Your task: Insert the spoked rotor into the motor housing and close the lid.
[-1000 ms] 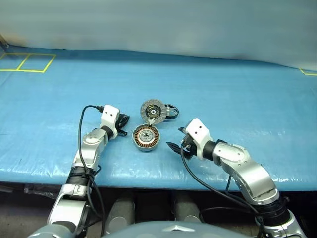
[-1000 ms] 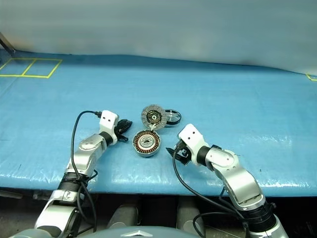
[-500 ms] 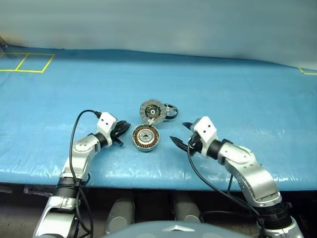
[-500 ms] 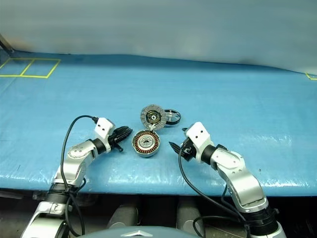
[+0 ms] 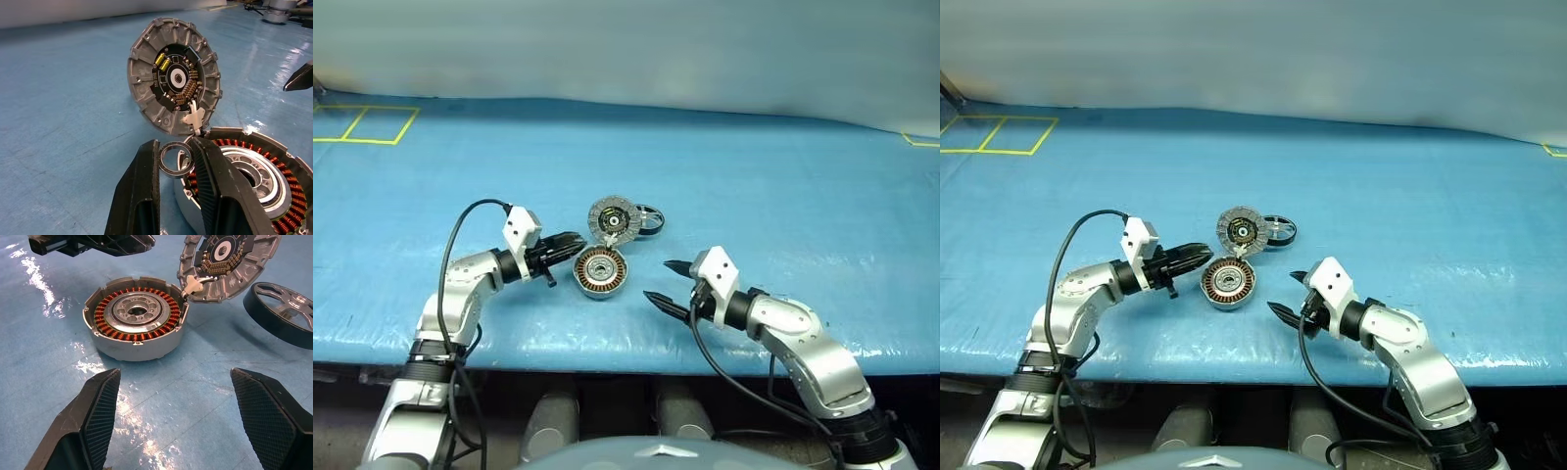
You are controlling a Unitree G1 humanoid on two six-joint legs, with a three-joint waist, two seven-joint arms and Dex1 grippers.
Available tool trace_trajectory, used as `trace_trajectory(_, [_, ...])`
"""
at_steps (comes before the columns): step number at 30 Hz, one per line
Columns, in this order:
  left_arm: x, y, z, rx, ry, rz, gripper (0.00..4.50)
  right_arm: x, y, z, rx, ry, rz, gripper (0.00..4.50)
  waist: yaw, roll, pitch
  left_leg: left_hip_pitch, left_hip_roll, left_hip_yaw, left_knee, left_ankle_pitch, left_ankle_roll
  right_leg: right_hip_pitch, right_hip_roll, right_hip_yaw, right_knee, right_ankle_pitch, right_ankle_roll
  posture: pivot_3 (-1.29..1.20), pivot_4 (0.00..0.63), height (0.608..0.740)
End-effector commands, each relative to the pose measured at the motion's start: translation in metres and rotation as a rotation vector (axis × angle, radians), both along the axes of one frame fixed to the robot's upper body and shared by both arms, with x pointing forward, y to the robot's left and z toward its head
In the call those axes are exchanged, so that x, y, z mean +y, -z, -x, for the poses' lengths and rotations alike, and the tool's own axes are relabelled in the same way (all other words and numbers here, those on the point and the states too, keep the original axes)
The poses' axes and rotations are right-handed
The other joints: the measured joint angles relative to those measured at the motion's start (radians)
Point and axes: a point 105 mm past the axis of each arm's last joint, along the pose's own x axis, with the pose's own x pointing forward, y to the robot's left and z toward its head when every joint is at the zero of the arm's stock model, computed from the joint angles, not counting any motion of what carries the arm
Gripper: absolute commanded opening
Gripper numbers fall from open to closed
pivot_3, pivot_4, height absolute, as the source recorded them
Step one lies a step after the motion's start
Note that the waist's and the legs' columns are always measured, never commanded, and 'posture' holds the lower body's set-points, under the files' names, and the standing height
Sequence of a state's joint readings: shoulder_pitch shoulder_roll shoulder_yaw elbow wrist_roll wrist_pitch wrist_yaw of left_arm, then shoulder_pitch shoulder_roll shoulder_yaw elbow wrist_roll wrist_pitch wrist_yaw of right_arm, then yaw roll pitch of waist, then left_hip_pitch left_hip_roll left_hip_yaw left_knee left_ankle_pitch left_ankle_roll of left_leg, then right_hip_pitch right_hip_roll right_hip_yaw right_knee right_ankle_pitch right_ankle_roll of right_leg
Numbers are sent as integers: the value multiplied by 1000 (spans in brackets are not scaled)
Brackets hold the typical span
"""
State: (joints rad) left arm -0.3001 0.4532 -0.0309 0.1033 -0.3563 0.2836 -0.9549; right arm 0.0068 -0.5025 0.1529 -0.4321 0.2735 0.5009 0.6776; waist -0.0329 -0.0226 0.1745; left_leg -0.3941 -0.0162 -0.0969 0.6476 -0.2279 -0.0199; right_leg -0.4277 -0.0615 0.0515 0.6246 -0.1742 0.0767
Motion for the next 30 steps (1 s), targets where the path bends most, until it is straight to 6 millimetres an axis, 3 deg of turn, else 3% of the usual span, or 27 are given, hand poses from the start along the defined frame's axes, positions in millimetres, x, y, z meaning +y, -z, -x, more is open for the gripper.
trace_trajectory(1, [-12, -15, 1, -44, 79, -4, 676, 4, -3, 2, -34, -12, -4, 3809, 0, 0, 0, 0, 0, 0, 0, 0, 0, 0, 0, 0, 0, 0, 0, 0, 150, 740])
trace_trajectory(19, [-38, -1, 5, -17, 271, -135, 676, 3, -1, 3, -59, 23, 10, 3809, -2, 0, 0, 0, 0, 0, 0, 0, 0, 0, 0, 0, 0, 0, 0, 0, 150, 740])
trace_trajectory(30, [-35, 8, 9, 10, 267, -157, 676, 1, -2, -2, -71, 34, 33, 3809, -2, 0, 0, 0, 0, 0, 0, 0, 0, 0, 0, 0, 0, 0, 0, 0, 150, 740])
